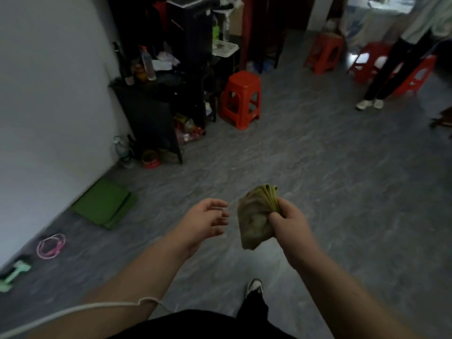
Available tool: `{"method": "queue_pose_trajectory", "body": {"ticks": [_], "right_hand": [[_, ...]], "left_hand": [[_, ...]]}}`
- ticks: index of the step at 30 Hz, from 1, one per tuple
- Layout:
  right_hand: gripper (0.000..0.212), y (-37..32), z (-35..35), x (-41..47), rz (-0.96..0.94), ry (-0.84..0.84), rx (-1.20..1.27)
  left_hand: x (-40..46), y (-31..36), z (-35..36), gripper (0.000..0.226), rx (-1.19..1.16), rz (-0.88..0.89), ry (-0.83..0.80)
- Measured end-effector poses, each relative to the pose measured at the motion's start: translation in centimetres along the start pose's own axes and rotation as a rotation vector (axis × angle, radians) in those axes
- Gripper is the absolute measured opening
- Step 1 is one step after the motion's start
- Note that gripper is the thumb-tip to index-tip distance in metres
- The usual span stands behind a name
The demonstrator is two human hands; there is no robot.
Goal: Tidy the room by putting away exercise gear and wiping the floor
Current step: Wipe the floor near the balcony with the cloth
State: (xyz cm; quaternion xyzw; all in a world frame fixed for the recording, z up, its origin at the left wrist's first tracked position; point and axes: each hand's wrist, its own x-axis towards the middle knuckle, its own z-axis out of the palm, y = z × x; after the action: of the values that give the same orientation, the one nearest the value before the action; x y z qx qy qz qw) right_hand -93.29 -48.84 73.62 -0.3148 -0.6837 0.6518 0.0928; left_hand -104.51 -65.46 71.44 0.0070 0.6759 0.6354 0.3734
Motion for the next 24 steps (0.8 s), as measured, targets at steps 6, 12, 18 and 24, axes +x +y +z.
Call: {"method": "queue_pose_trajectory", "body": {"ticks": [6,12,18,24], "right_hand": [[0.048,-7.1,0.1,13.7,0.127,-0.305,0.39],[0.038,-9.2,4.9,27.1,0.253,-0.404,0.202],[0.024,-11.4,15.9,39.0,0.139,-0.416,-0.213],[0.013,-16.3,28.3,47.2,-0.265,-0.271,-0.491]], "left_hand": [[10.8,5.1,-0.3,0.049,-0.442,-0.17,-0.218],[19.3,11.4,-3.1,0.047,-0.637,0.036,-0.051],[28.6,15.0,-12.3,0.049,-0.425,0.134,0.102],[39.0,19.2,-23.4,0.041,-0.456,0.04,0.215]]}}
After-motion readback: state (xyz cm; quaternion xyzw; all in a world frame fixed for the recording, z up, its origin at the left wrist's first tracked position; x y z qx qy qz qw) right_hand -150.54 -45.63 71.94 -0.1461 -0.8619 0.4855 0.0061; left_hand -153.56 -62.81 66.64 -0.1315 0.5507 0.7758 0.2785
